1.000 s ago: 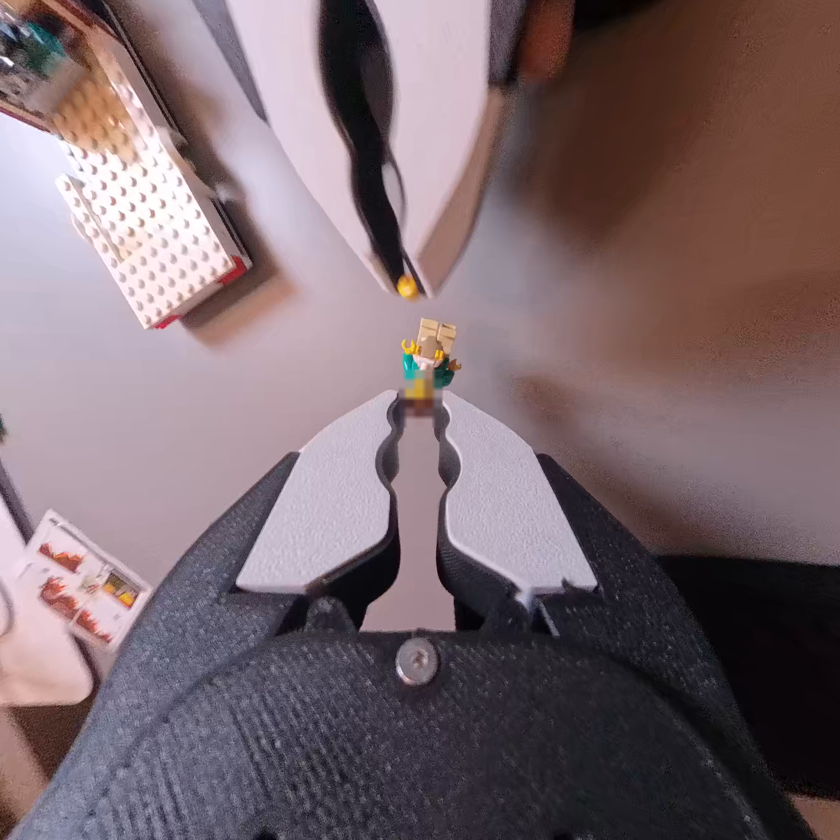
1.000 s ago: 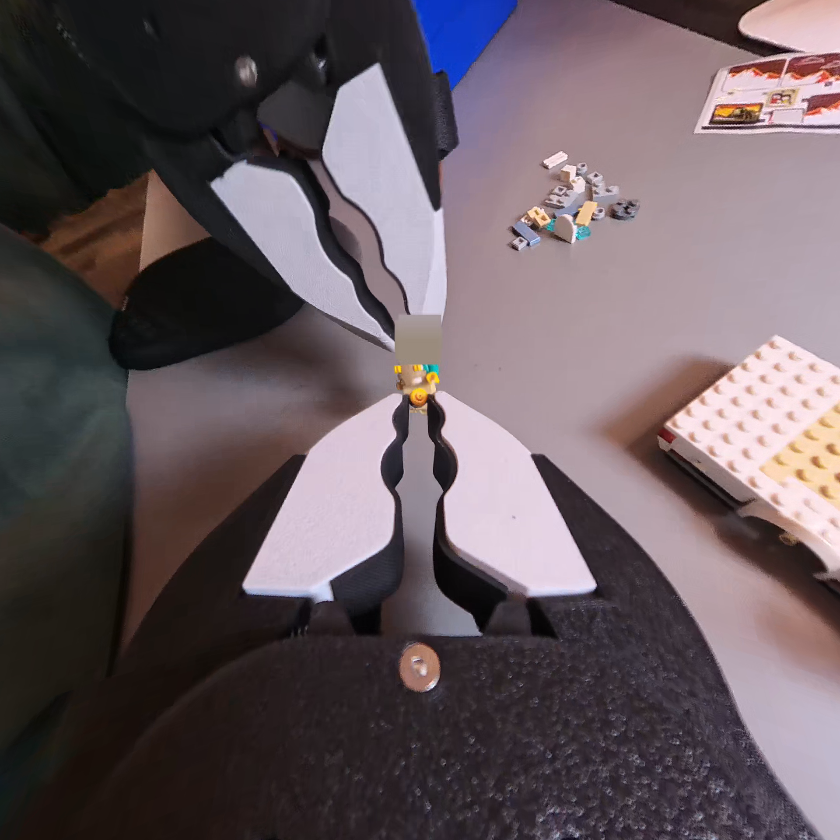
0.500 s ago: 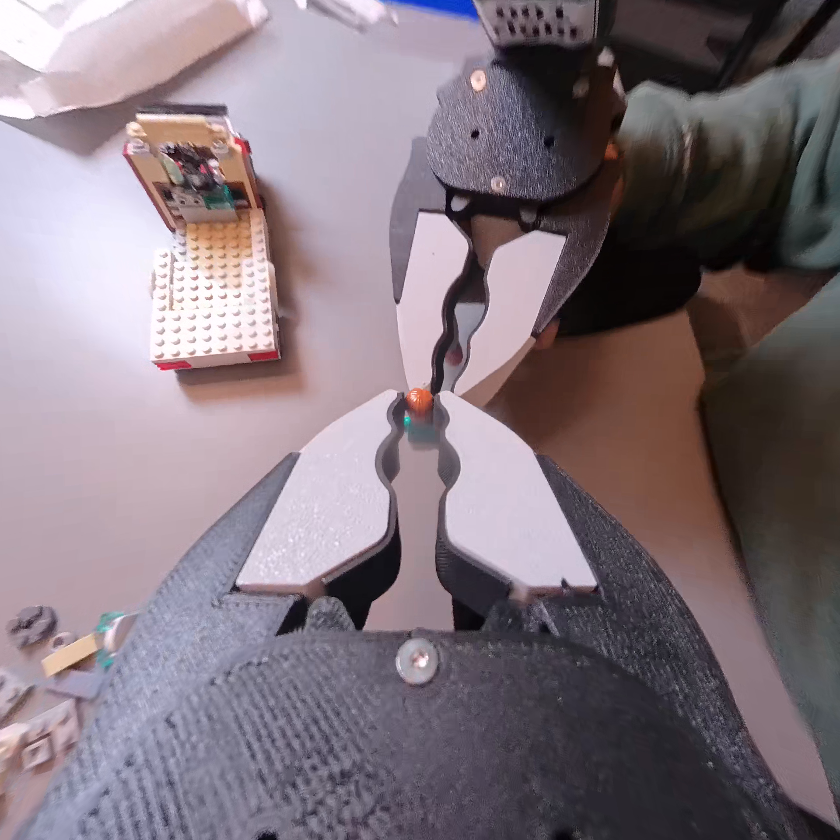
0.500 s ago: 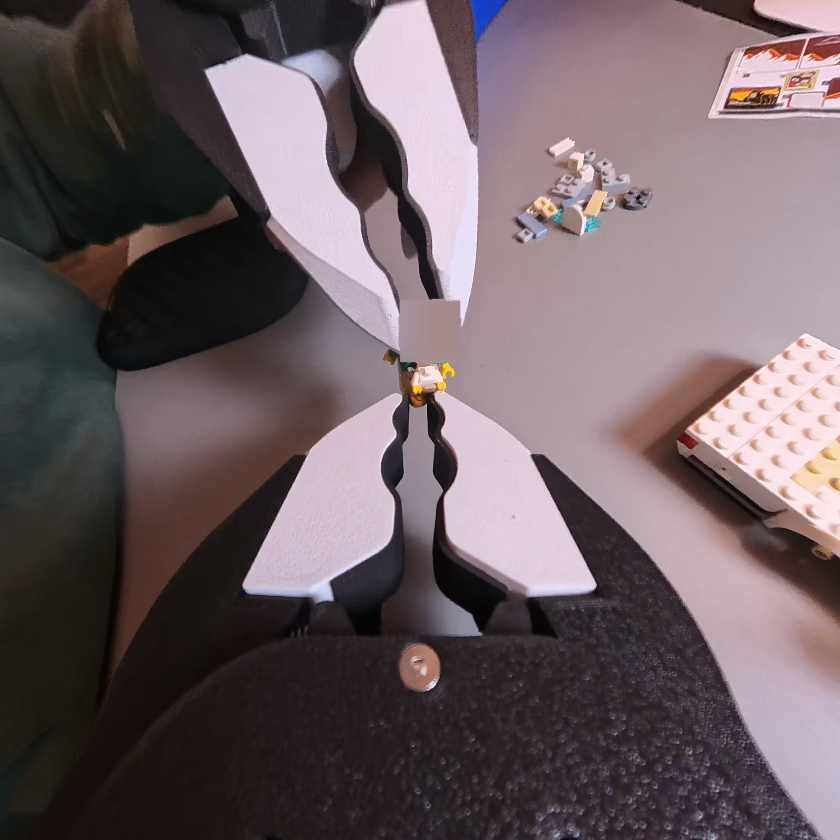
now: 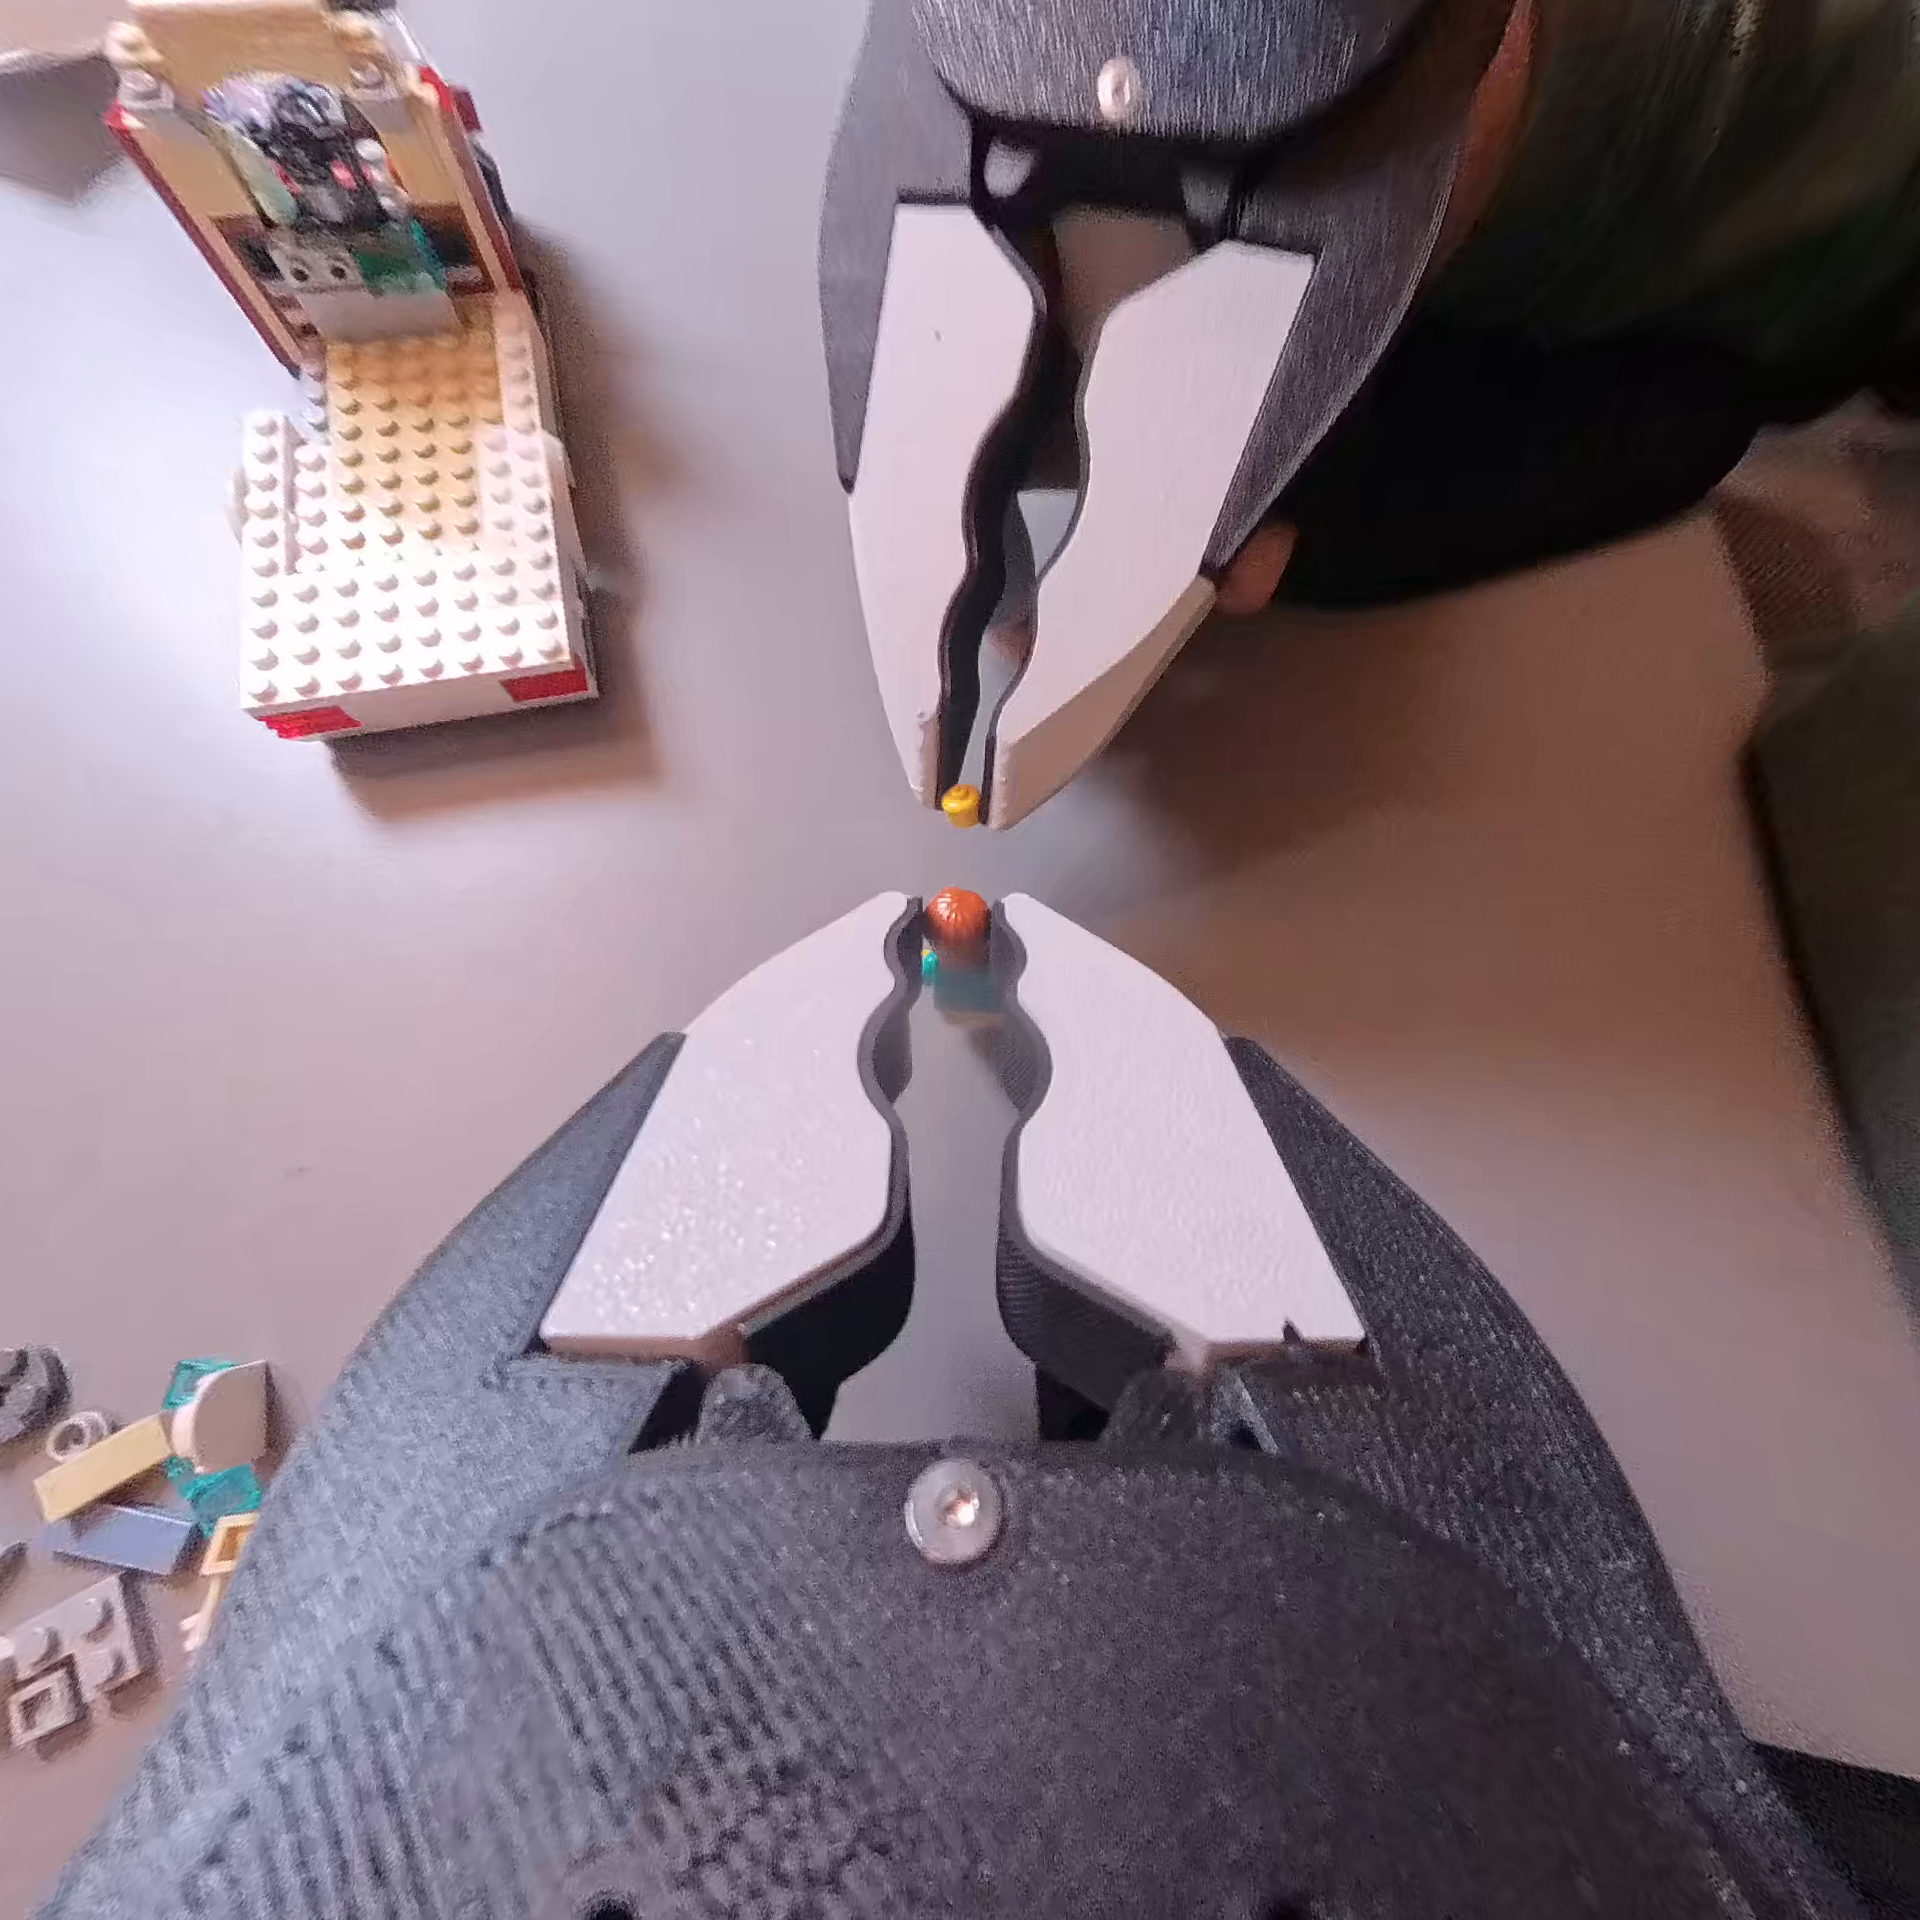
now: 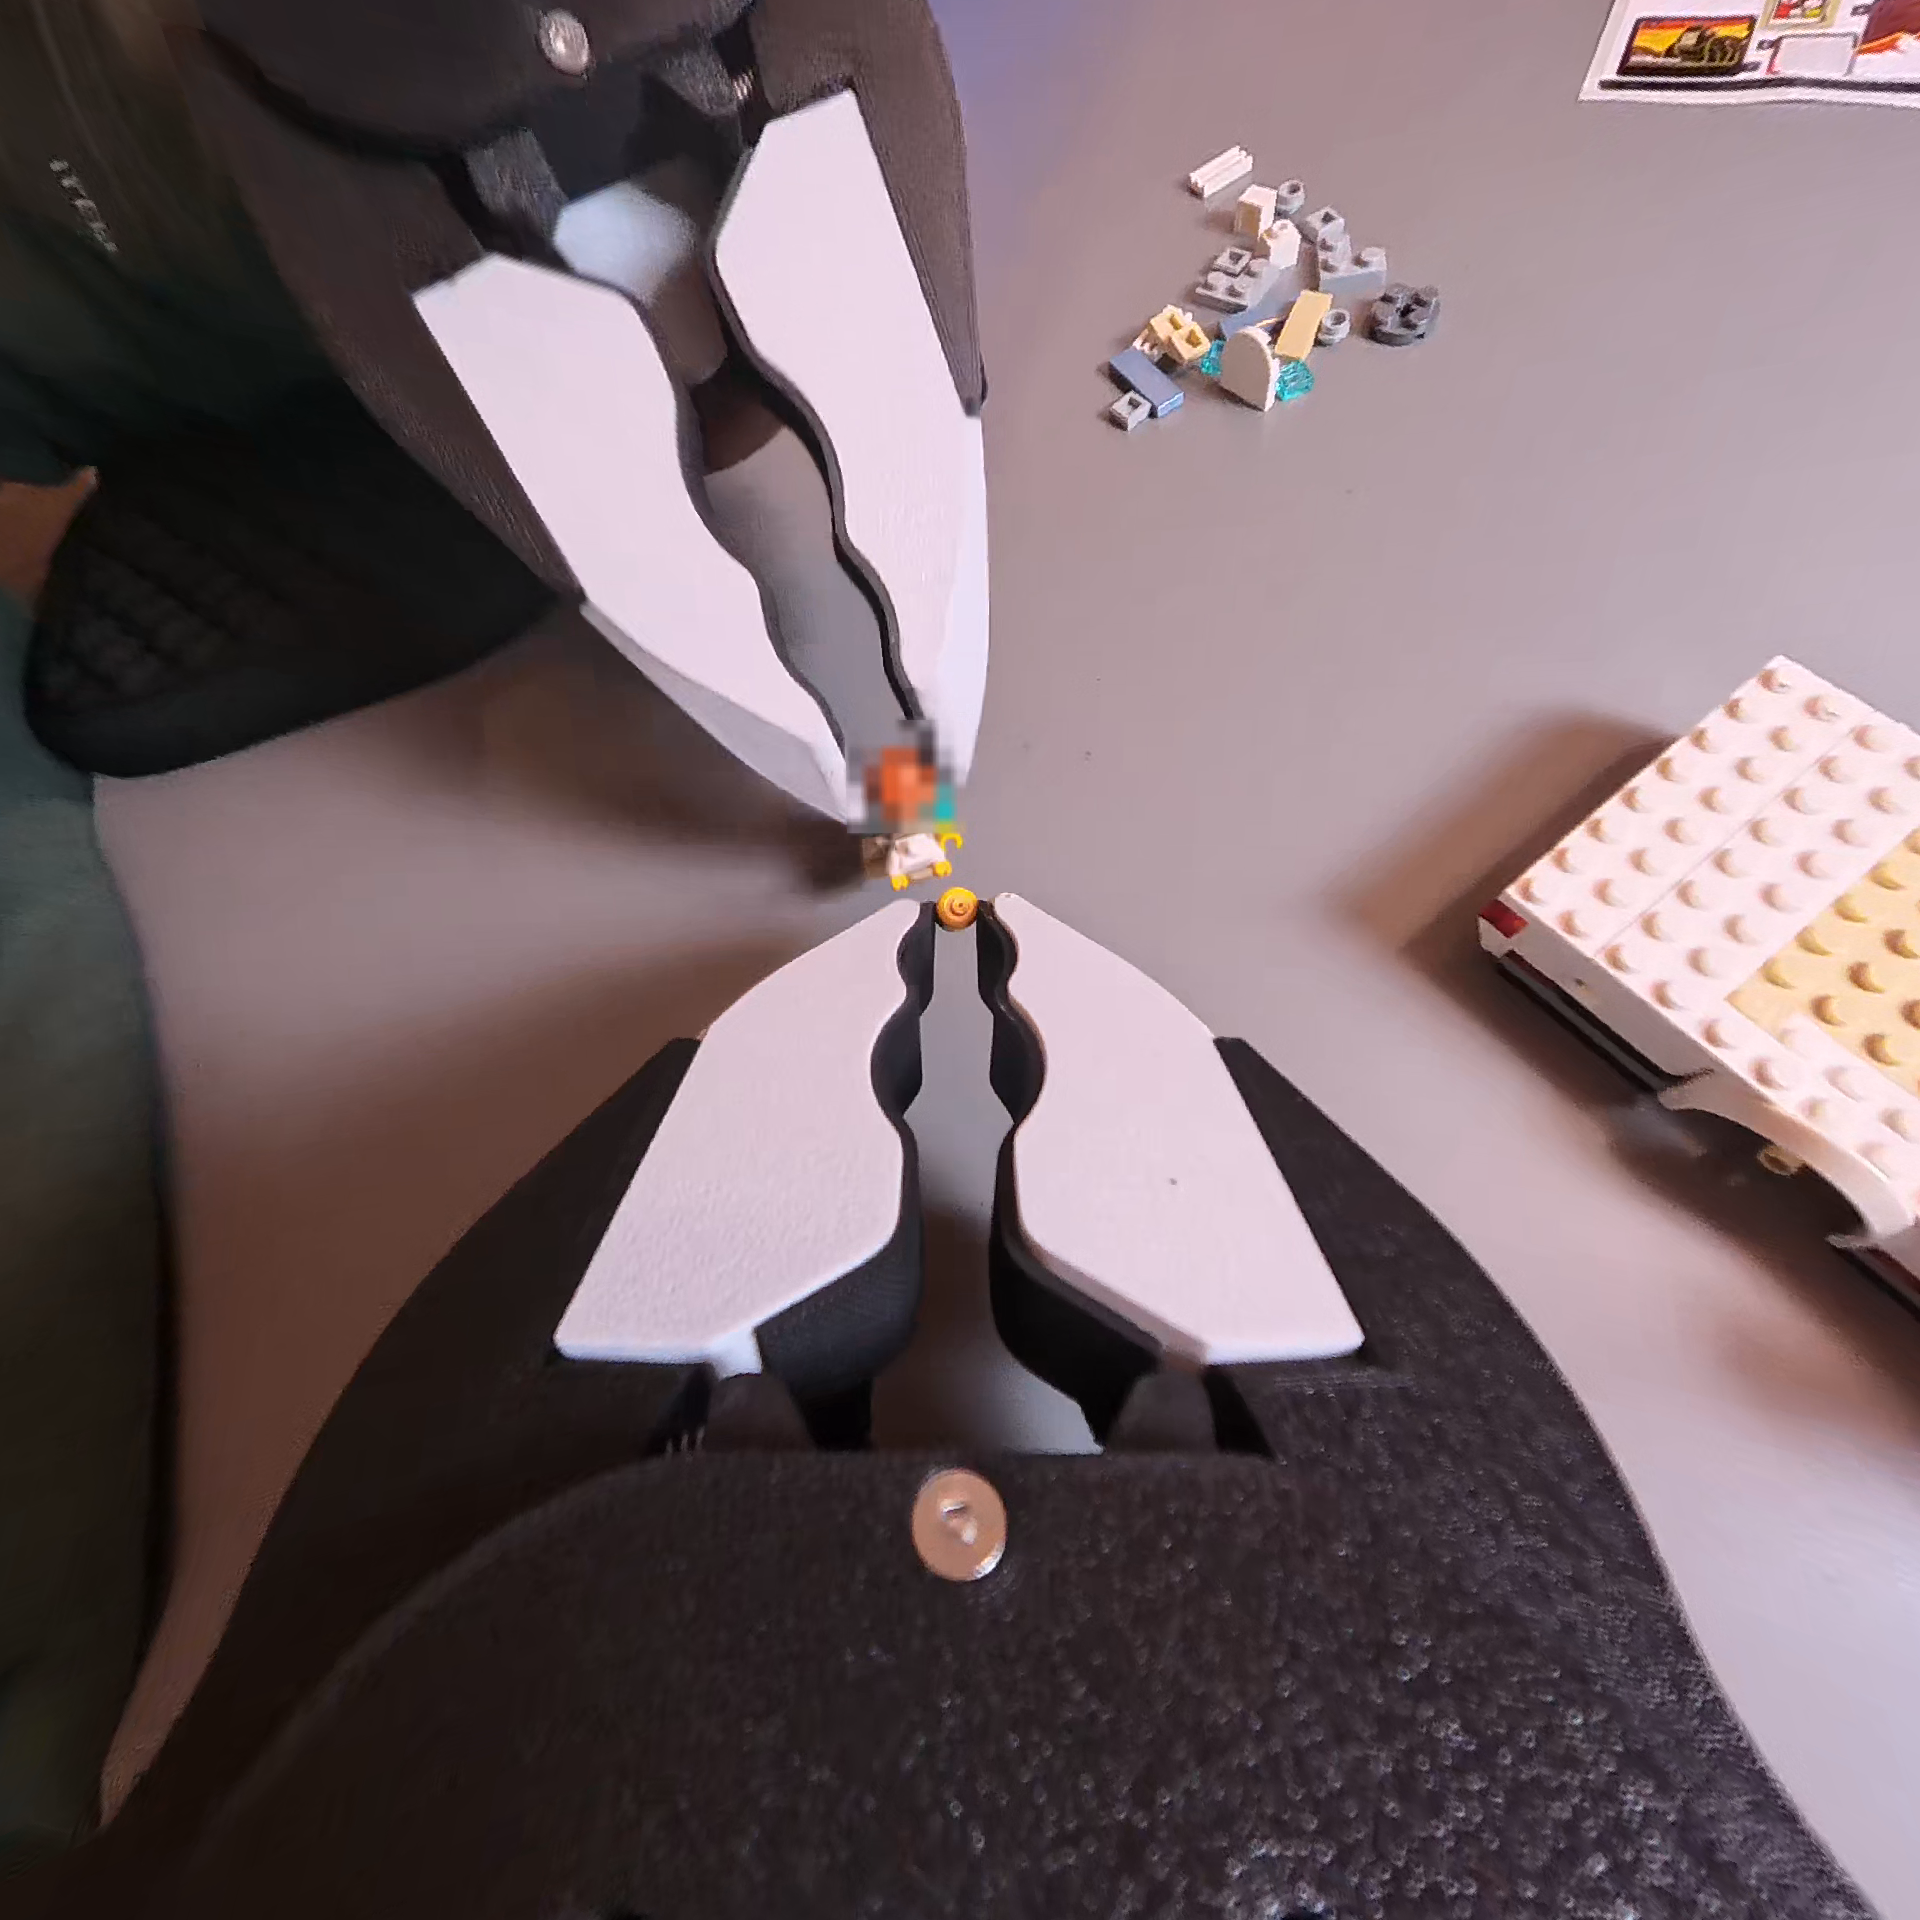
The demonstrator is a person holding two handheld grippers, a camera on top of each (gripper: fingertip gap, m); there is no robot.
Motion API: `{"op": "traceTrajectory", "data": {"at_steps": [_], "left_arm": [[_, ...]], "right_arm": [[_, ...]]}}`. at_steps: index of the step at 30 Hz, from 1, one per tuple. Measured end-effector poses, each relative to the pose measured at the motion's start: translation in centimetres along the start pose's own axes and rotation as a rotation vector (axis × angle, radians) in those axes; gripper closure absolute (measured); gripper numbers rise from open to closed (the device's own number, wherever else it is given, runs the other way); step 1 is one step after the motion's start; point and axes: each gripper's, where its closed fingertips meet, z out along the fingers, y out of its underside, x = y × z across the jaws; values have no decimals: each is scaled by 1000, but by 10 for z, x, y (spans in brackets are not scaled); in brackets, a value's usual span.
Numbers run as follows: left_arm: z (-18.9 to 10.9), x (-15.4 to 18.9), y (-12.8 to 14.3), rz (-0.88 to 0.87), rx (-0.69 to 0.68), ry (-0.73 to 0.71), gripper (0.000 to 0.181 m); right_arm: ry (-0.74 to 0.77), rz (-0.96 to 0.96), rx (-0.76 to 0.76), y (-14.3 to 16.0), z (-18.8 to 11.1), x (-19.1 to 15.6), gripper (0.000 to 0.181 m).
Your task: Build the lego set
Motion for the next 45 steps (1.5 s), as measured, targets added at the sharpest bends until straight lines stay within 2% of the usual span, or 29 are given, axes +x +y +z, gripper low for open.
{"op": "traceTrajectory", "data": {"at_steps": [5,8,10,15,18,21,25,30,38,45], "left_arm": [[12,2,5,46,-40,-8,168],[8,4,5,19,-16,13,154],[3,2,7,1,-17,7,152],[9,0,23,-35,-115,5,147],[17,6,19,-64,-137,44,144],[22,3,15,-49,-199,20,140],[26,-5,19,36,-374,-53,140],[29,-4,25,74,-549,-50,142],[20,2,36,137,-844,17,143],[17,0,37,198,-1032,45,145]], "right_arm": [[-13,-2,-8,1,1,-2,174],[-14,-8,-14,2,2,-3,174],[-17,-6,-19,3,3,-3,174],[-16,7,-21,3,2,0,174],[1,11,-15,3,-1,4,174],[28,19,-7,3,-7,11,174],[44,34,9,2,-14,18,174],[69,34,-9,7,-17,24,174],[113,63,-37,15,-23,37,174],[170,115,-37,22,-37,60,174]]}}
